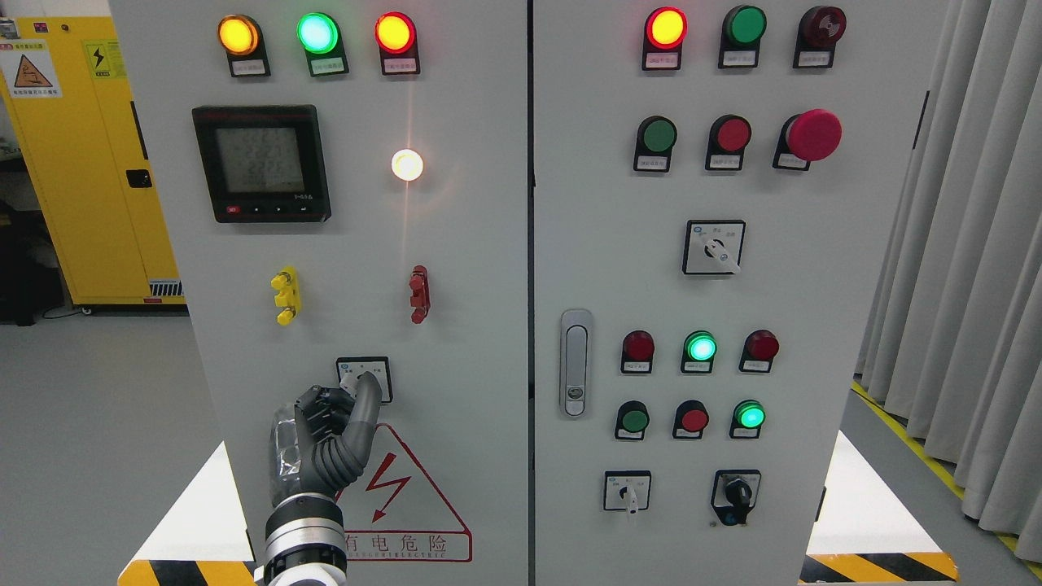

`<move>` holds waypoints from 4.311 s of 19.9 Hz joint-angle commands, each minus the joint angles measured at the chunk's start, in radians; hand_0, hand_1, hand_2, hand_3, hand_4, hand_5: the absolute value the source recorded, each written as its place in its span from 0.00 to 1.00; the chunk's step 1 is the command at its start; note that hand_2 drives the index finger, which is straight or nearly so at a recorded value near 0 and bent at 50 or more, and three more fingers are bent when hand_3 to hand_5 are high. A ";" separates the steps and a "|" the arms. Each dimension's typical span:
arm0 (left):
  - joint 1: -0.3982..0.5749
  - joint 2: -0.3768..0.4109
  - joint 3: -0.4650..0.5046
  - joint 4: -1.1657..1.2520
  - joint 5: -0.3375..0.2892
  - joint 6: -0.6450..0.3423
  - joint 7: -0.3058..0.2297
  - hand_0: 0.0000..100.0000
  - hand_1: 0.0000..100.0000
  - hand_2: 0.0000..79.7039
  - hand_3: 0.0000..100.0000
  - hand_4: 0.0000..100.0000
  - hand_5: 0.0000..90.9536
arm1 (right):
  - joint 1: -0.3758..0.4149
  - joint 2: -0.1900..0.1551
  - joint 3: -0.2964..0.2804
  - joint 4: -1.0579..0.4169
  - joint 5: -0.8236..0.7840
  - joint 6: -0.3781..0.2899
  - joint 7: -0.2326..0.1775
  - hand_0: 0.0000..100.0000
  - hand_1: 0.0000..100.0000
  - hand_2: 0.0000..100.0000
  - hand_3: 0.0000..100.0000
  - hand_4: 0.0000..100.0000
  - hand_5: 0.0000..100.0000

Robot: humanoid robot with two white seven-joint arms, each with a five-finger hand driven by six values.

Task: Turn on light switch 1

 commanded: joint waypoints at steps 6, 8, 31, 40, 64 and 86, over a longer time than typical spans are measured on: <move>0.000 0.000 0.001 0.000 0.002 0.000 0.004 0.50 0.52 0.78 0.93 0.90 0.96 | 0.000 0.000 0.000 0.000 0.000 0.000 0.001 0.00 0.50 0.04 0.00 0.00 0.00; 0.000 0.000 0.001 0.000 0.002 0.000 0.004 0.45 0.53 0.78 0.93 0.90 0.95 | 0.000 0.000 0.000 0.000 0.000 0.000 0.001 0.00 0.50 0.04 0.00 0.00 0.00; 0.029 0.002 0.005 -0.014 0.006 -0.012 0.007 0.03 0.47 0.82 0.94 0.90 0.95 | 0.000 0.000 0.000 0.000 0.000 0.000 -0.001 0.00 0.50 0.04 0.00 0.00 0.00; 0.167 0.015 0.011 -0.049 0.022 -0.153 0.007 0.01 0.45 0.84 0.95 0.90 0.94 | 0.000 0.000 0.000 0.000 0.000 0.000 0.001 0.00 0.50 0.04 0.00 0.00 0.00; 0.803 0.163 0.200 1.033 0.210 -1.021 -0.286 0.04 0.33 0.42 0.59 0.68 0.52 | 0.000 0.000 0.000 0.000 0.000 0.000 0.001 0.00 0.50 0.04 0.00 0.00 0.00; 0.549 0.169 0.025 1.804 0.198 -0.725 -0.541 0.32 0.20 0.00 0.00 0.00 0.00 | 0.000 0.000 0.000 0.000 0.000 0.000 0.001 0.00 0.50 0.04 0.00 0.00 0.00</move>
